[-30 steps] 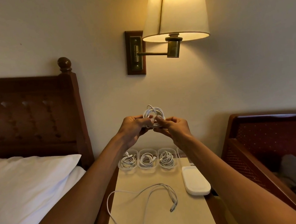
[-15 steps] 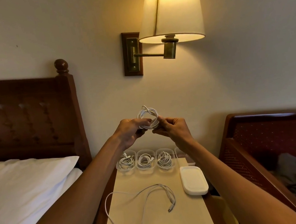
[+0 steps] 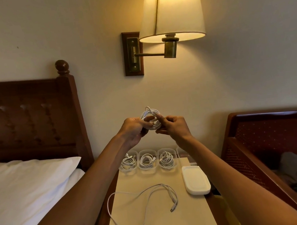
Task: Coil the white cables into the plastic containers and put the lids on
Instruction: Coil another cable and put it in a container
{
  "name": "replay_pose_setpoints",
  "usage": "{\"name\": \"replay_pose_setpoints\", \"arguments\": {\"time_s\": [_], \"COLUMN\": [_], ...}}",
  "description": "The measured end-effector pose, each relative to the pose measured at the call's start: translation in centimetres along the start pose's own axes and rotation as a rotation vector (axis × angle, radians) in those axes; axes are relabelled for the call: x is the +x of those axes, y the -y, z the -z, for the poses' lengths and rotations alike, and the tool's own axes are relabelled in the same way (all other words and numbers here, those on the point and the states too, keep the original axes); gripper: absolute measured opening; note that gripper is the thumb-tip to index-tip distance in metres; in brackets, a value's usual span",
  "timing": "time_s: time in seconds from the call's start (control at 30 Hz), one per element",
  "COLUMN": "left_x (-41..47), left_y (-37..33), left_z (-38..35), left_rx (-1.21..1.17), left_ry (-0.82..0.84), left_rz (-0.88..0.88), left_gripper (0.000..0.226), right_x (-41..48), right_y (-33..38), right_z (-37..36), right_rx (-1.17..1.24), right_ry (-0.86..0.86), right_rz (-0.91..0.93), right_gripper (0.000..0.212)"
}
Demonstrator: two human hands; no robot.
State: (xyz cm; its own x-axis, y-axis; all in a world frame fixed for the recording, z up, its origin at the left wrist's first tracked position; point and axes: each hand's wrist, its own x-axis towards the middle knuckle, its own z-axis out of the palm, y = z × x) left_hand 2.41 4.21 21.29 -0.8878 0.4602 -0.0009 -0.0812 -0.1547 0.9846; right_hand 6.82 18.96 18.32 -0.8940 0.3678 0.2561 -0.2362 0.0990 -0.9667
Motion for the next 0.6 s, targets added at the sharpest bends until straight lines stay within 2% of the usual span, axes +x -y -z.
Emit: {"name": "replay_pose_setpoints", "arguments": {"time_s": [0.2, 0.43, 0.5, 0.6], "left_x": [0.1, 0.3, 0.5, 0.4], "left_y": [0.3, 0.4, 0.6, 0.5], "left_z": [0.3, 1.3, 1.8, 2.2], "left_rx": [0.002, -0.034, -0.069, -0.127], "left_ry": [0.05, 0.174, 0.224, 0.299], "left_rz": [0.085, 0.174, 0.208, 0.228], "left_gripper": [0.018, 0.014, 0.018, 0.022], "right_x": [0.0, -0.4, -0.5, -0.6], "right_y": [0.1, 0.3, 0.2, -0.1], "right_z": [0.2, 0.9, 1.3, 2.0], "right_rx": [-0.043, 0.19, 0.125, -0.187], "right_ry": [0.054, 0.104, 0.022, -0.093], "right_rz": [-0.001, -0.103, 0.015, 0.326], "right_gripper": [0.024, 0.028, 0.033, 0.033]}}
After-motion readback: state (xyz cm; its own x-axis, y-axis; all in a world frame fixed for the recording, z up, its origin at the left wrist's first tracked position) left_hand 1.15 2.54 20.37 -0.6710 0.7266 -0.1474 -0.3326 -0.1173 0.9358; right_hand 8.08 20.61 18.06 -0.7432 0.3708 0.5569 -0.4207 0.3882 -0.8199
